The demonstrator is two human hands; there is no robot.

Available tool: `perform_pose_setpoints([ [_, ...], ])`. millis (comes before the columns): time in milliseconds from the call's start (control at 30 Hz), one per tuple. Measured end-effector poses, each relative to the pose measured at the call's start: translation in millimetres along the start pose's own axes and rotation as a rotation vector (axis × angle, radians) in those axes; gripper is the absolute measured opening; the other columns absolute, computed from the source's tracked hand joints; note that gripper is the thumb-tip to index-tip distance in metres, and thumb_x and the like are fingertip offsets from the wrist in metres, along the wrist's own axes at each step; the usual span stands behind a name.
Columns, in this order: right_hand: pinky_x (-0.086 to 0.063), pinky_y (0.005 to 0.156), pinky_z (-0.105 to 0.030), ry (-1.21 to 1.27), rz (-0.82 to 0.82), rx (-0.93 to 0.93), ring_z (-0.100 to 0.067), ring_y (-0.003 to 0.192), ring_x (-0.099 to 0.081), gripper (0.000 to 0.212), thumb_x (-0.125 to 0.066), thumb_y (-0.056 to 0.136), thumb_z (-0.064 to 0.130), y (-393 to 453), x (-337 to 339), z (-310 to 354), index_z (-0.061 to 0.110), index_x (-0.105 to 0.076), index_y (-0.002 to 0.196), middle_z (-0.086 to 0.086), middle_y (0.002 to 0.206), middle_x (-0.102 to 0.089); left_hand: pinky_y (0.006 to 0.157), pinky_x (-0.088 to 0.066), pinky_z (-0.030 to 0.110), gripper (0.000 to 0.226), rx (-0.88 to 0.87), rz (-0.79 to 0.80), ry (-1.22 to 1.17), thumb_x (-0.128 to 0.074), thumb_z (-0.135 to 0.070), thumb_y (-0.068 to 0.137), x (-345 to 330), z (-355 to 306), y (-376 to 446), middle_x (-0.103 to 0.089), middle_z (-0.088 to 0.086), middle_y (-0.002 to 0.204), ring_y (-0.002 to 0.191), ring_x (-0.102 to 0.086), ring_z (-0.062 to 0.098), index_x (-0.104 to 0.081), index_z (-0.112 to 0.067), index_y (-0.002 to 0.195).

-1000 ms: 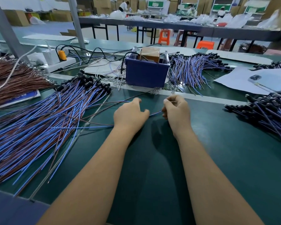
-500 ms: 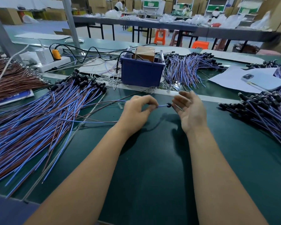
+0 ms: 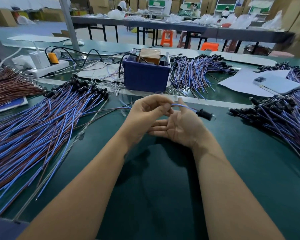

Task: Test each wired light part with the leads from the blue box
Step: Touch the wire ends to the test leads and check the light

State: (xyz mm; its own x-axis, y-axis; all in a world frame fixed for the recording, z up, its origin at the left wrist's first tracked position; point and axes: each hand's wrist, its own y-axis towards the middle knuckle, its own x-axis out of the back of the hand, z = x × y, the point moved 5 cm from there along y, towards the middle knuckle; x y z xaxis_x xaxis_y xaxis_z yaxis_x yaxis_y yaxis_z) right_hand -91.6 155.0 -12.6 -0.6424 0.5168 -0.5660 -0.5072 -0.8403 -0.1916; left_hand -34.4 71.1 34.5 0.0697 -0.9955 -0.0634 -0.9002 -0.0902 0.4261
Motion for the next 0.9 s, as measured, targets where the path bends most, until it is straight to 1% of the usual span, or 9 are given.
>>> perform_pose_setpoints([
  [133,-0.058,0.080,-0.045,0.064,-0.066,0.075,-0.039,0.100,-0.066,0.075,-0.023,0.096,0.062,5,4,3,0.001,-0.052,0.128,-0.029,0.117,-0.060,0.068,-0.052,0.023,0.023,0.161,0.158,-0.255,-0.056,-0.010,0.085,6,8,1,-0.068,0.004,0.080,0.071,-0.063,0.012,-0.076,-0.021,0.081],
  [200,-0.058,0.073,-0.038,0.044,-0.133,0.121,-0.027,0.081,-0.067,0.056,-0.032,0.099,0.050,5,3,4,0.003,-0.058,0.113,-0.019,0.095,-0.066,0.073,-0.050,0.027,0.019,0.194,0.220,-0.260,-0.060,-0.012,0.084,2,12,-2,-0.064,0.013,0.089,0.075,-0.061,0.016,-0.077,-0.018,0.082],
  [267,-0.051,0.064,-0.028,0.003,-0.239,0.205,-0.016,0.066,-0.053,0.028,-0.044,0.100,0.031,3,6,6,0.008,-0.058,0.097,-0.007,0.070,-0.058,0.079,-0.049,0.027,0.013,0.208,0.270,-0.259,-0.067,-0.022,0.085,-5,16,-3,-0.067,0.009,0.086,0.077,-0.063,0.015,-0.078,-0.016,0.082],
  [333,-0.048,0.053,-0.021,-0.066,-0.325,0.338,-0.013,0.060,-0.048,0.011,-0.049,0.098,0.010,2,10,11,0.006,-0.059,0.101,-0.004,0.065,-0.057,0.084,-0.051,0.031,0.029,0.268,0.250,-0.271,-0.064,-0.037,0.089,-6,21,-3,-0.069,0.008,0.080,0.081,-0.064,0.019,-0.076,-0.013,0.077],
  [433,-0.052,0.054,-0.022,-0.150,-0.423,0.452,-0.012,0.054,-0.061,0.020,-0.053,0.093,-0.004,0,12,16,0.000,-0.058,0.113,-0.004,0.066,-0.067,0.074,-0.053,0.030,0.041,0.383,0.044,-0.150,-0.053,-0.041,0.091,10,30,1,-0.067,0.006,0.071,0.071,-0.064,0.016,-0.068,-0.015,0.063],
  [567,-0.057,0.061,-0.024,-0.199,-0.579,0.562,-0.015,0.055,-0.066,0.013,-0.058,0.090,-0.008,-6,17,21,0.003,-0.063,0.095,-0.005,0.065,-0.069,0.059,-0.046,0.022,0.031,0.347,-0.256,0.233,-0.057,-0.026,0.096,35,37,1,-0.065,-0.004,0.066,0.063,-0.058,0.009,-0.064,-0.017,0.067],
  [700,-0.054,0.059,-0.019,-0.273,-0.668,0.619,-0.007,0.057,-0.064,0.014,-0.062,0.088,-0.005,-7,15,21,0.009,-0.064,0.088,-0.001,0.066,-0.069,0.060,-0.047,0.017,0.017,0.347,-0.143,0.379,-0.060,-0.023,0.094,28,39,1,-0.070,-0.006,0.072,0.065,-0.059,0.008,-0.070,-0.021,0.081],
  [800,-0.051,0.060,-0.017,-0.408,-0.739,0.629,-0.007,0.061,-0.059,0.016,-0.066,0.086,-0.002,-6,11,21,0.013,-0.066,0.082,0.000,0.071,-0.066,0.075,-0.052,0.028,0.012,0.315,-0.069,0.559,-0.063,-0.022,0.091,22,39,2,-0.073,-0.008,0.075,0.075,-0.065,0.016,-0.073,-0.023,0.084],
  [900,-0.048,0.057,-0.015,-0.472,-0.755,0.625,-0.006,0.061,-0.056,0.014,-0.066,0.085,-0.002,-3,8,19,0.012,-0.067,0.082,-0.001,0.071,-0.063,0.084,-0.053,0.040,0.008,0.330,-0.075,0.488,-0.065,-0.015,0.090,20,39,2,-0.075,0.001,0.084,0.089,-0.070,0.025,-0.070,-0.019,0.095],
])
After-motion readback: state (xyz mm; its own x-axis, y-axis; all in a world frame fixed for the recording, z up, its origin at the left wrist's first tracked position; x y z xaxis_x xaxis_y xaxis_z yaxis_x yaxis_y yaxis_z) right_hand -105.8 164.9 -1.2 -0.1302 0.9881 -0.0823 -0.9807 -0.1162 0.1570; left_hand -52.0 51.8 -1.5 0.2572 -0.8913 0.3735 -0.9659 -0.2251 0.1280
